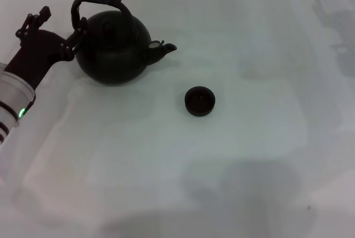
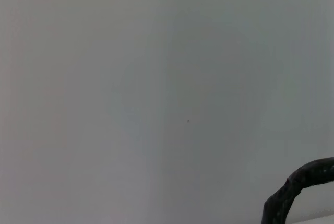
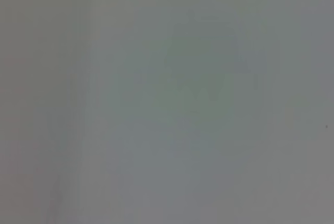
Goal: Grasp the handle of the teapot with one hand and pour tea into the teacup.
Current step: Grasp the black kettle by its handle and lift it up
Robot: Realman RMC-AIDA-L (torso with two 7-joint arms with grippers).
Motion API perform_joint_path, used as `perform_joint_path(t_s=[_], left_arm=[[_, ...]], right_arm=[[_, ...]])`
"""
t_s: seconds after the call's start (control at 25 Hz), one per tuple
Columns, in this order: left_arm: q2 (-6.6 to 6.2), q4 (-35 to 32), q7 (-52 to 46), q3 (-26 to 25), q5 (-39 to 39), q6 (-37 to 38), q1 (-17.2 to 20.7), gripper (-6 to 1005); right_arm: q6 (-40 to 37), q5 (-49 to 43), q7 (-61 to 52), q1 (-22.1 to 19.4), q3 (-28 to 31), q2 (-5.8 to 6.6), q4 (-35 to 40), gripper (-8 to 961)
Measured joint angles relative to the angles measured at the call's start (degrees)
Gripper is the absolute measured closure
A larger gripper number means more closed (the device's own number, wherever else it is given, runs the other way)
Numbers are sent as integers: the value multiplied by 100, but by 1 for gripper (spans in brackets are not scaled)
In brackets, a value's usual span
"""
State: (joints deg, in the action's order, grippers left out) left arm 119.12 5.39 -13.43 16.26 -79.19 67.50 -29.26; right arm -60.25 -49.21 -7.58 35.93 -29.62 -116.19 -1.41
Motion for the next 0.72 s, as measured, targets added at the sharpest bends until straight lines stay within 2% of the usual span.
perform_joint_path(t_s=[0.28, 0.72], left_arm=[[7, -73, 108, 0, 0, -204, -141, 153], [30, -15, 278, -48, 25, -396, -221, 235]], right_arm=[[22, 5, -3, 15, 0, 0, 0, 126], [34, 65, -6, 55, 0, 0, 0, 126]])
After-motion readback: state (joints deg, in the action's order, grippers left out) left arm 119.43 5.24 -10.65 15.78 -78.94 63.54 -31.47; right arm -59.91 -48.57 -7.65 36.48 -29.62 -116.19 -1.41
